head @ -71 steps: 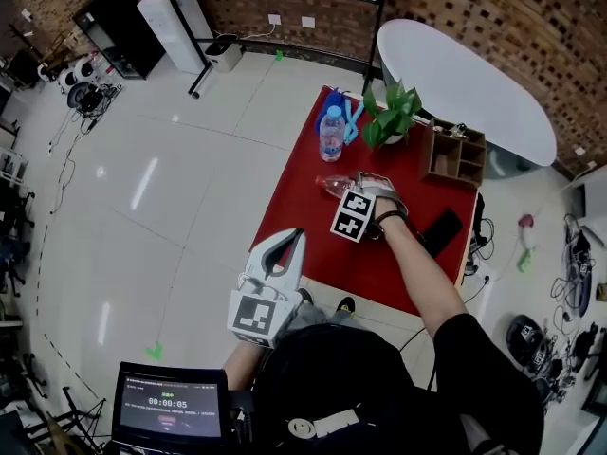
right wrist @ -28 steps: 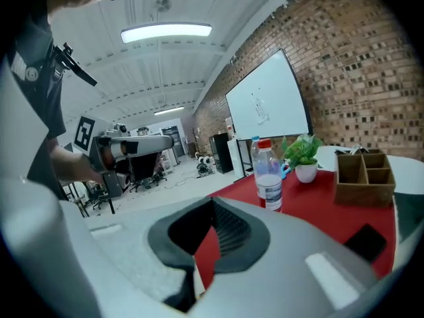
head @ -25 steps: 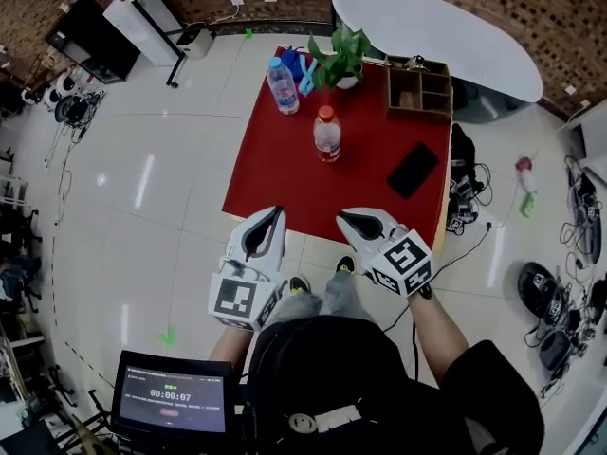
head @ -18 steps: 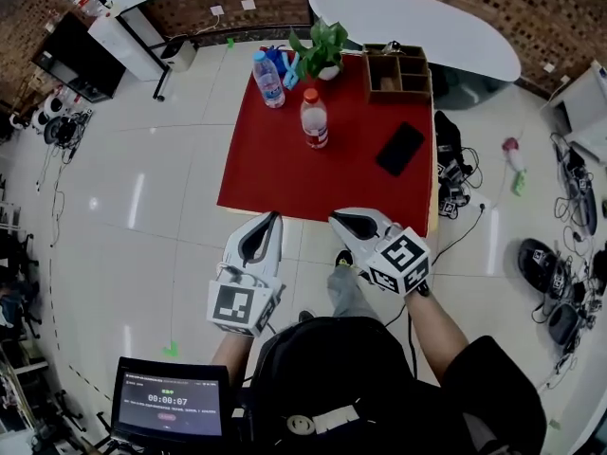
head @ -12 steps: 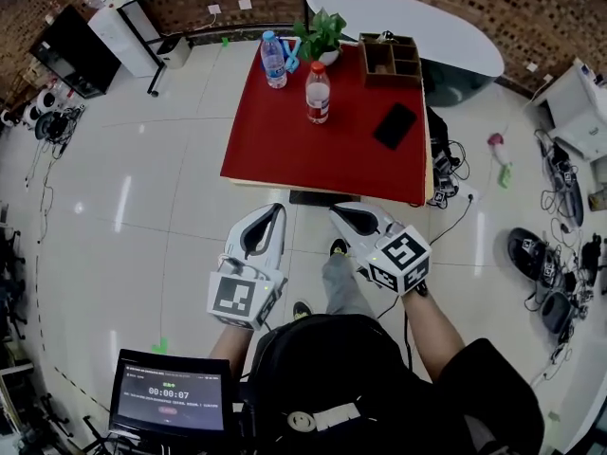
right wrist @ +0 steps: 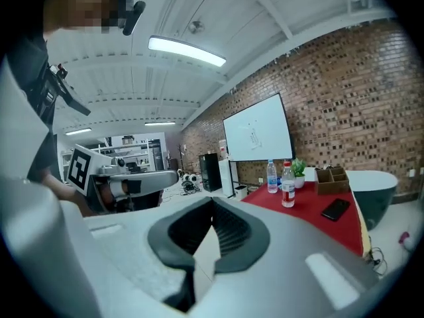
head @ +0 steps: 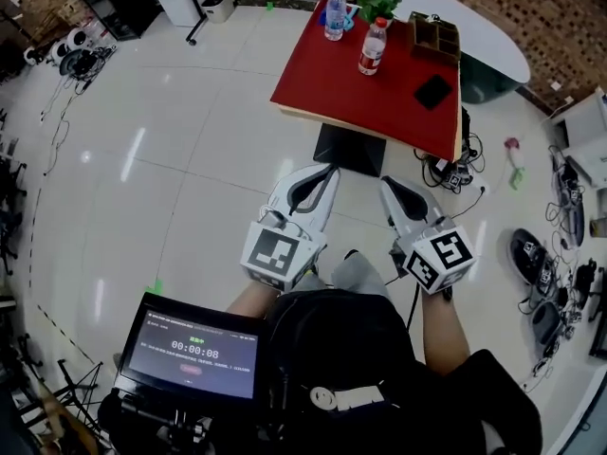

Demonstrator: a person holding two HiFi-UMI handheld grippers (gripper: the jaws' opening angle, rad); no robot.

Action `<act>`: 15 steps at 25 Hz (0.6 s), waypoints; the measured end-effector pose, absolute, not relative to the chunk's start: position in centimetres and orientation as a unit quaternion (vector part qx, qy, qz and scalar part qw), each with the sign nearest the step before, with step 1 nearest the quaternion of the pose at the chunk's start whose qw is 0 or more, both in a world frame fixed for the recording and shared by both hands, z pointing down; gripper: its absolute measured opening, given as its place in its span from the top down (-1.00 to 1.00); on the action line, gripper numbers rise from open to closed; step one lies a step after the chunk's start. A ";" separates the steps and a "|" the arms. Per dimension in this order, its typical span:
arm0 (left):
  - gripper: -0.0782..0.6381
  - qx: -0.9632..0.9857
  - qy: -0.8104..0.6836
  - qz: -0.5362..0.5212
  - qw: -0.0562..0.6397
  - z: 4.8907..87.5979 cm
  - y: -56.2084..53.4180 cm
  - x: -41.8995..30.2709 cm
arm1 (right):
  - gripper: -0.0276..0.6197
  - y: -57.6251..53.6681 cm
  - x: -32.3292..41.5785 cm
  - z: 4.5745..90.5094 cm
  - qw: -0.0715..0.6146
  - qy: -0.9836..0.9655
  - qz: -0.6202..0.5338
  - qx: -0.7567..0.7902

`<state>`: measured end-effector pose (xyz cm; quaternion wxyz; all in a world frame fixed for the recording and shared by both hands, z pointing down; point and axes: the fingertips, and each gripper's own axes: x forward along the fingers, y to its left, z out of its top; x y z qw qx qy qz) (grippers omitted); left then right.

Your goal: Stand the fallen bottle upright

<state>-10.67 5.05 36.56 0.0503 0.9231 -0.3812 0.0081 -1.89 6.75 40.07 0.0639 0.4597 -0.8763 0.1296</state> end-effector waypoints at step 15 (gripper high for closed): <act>0.77 0.919 -0.391 0.029 0.032 36.9 8.1 -6.6 | 0.90 9.4 -0.2 41.1 0.062 -0.882 0.135 0.448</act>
